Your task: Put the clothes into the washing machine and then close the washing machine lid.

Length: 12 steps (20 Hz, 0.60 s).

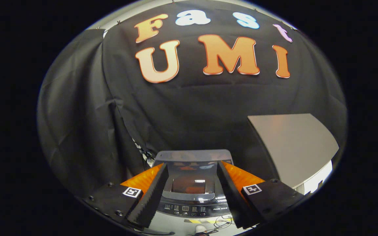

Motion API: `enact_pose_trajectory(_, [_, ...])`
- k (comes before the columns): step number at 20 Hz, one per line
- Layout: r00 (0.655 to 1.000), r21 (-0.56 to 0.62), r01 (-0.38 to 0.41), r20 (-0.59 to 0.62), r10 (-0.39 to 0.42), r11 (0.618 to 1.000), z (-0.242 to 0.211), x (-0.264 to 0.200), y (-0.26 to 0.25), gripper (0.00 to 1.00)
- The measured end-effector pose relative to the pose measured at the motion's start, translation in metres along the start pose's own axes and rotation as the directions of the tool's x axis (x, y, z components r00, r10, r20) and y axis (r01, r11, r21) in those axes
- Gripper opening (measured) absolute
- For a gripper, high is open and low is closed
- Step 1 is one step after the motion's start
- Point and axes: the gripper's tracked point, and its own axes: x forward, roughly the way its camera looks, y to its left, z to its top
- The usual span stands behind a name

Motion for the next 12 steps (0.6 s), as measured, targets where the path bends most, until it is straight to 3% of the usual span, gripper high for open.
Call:
enact_pose_trajectory(6, [0.992,-0.061,0.054,0.114,-0.047,0.997,0.059,-0.08,-0.041,0.97])
enact_pose_trajectory(12, [0.956,-0.036,0.13,0.27,-0.115,0.991,0.088,-0.164,-0.089,0.96])
